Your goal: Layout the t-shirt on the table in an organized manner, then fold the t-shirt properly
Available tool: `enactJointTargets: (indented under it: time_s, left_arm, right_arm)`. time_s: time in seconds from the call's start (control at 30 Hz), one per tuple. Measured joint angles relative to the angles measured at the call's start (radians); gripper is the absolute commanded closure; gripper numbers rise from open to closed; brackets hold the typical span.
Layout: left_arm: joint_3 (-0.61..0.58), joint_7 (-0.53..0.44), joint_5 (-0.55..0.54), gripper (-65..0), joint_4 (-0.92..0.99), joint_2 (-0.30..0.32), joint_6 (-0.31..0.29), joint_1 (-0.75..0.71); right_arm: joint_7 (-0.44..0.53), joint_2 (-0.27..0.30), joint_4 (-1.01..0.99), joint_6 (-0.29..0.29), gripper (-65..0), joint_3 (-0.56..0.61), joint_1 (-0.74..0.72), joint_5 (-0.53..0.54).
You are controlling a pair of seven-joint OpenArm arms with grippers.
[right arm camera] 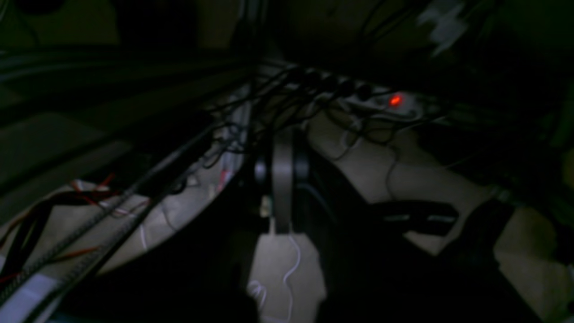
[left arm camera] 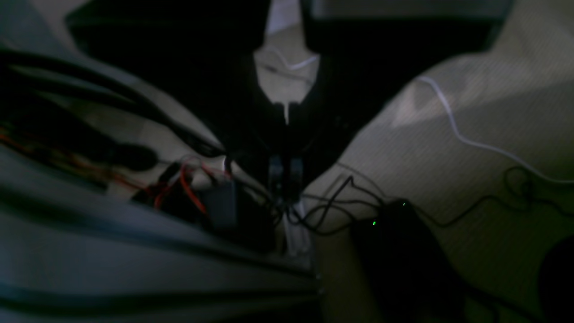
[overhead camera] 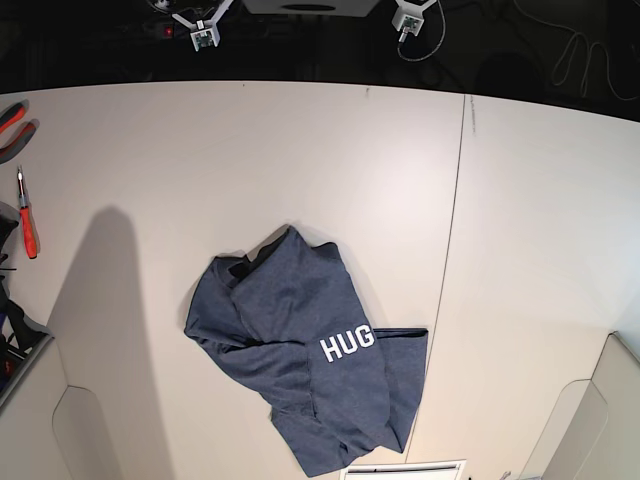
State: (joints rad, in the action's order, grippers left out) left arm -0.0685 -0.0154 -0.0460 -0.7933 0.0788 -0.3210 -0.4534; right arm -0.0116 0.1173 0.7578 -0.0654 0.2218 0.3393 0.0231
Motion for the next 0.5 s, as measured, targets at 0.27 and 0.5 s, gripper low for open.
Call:
enactJointTargets:
  time_s: [0.27,0.5]
  left_arm:
    - [0.0,0.001,-0.047,0.0,-0.349,0.102,-0.127,-0.217]
    - [0.0,0.045,-0.064,0.0,-0.64,0.162,-0.155,-0.399]
  right_arm:
    - [-0.007,0.068,0.326,-0.001,0.0,0.0,0.195,-0.002]
    - [-0.007,0.116,0.626,0.018,0.0,-0.005,0.347,-0.033]
